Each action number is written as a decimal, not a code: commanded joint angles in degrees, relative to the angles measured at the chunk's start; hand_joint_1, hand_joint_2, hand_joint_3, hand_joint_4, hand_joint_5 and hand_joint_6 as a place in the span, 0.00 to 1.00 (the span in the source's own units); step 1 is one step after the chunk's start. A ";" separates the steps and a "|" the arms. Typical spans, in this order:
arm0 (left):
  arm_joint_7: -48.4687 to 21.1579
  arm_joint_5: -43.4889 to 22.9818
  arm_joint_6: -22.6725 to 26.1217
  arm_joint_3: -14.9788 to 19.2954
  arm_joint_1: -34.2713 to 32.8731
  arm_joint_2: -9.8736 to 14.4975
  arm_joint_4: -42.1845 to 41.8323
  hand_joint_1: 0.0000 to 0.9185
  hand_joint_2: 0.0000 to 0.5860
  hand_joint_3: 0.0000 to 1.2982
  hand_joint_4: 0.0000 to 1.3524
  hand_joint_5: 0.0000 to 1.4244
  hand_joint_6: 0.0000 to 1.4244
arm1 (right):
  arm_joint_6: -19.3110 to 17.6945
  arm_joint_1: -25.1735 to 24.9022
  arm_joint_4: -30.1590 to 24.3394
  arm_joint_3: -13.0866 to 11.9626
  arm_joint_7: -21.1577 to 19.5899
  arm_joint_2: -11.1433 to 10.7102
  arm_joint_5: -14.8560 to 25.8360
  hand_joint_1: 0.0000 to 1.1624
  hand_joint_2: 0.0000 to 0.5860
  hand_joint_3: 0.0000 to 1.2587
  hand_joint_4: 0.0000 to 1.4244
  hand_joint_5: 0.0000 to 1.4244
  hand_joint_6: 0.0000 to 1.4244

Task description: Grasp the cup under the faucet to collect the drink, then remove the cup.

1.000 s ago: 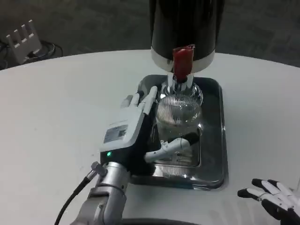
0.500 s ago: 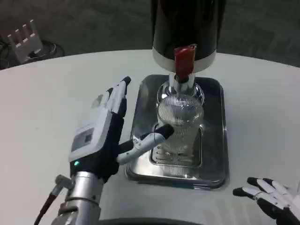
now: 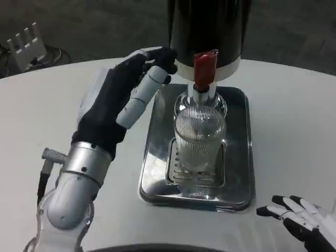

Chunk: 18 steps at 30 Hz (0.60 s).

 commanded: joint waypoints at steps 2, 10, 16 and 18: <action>-4.07 -3.12 3.46 -1.34 -2.20 -0.26 -2.28 0.00 0.21 0.26 0.21 0.24 0.20 | 0.24 0.51 0.06 -0.41 0.32 -0.44 0.44 0.44 0.72 0.16 0.05 0.00 0.00; -4.13 -2.20 5.15 -2.39 -4.33 -0.16 -4.28 0.00 0.20 0.24 0.18 0.21 0.17 | -0.18 1.64 -0.22 -0.81 -0.23 -0.20 0.89 0.44 0.72 0.16 0.05 0.00 0.00; -4.88 -0.15 4.27 -4.56 -6.36 0.57 -3.34 0.00 0.18 0.22 0.16 0.20 0.16 | -0.23 1.69 -0.64 -0.91 -0.26 -0.20 1.07 0.44 0.72 0.16 0.05 0.00 0.00; -5.40 0.59 3.59 -5.66 -7.33 0.89 -2.32 0.00 0.18 0.22 0.16 0.20 0.16 | -0.21 1.73 -0.66 -0.85 -0.26 -0.19 1.10 0.44 0.72 0.16 0.05 0.00 0.00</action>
